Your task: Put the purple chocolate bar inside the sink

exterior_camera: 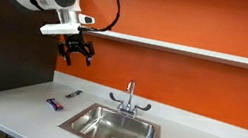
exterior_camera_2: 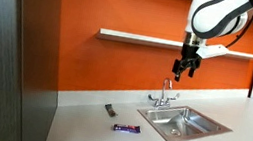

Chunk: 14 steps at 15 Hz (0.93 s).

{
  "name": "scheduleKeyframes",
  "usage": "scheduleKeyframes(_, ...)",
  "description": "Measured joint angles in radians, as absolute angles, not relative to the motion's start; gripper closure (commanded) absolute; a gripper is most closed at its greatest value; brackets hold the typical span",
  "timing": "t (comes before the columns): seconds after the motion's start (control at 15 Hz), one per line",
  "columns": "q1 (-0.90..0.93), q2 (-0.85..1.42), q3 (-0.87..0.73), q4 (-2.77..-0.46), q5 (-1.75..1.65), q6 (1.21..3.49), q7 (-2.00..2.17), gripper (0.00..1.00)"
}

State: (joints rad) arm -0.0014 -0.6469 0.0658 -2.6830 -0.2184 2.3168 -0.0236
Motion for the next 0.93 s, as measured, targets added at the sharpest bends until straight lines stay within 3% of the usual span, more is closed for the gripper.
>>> scheduleKeyframes(0.93,0.131,-0.514,0.067,-2.612,-0.161,2.233,-0.120,0.00)
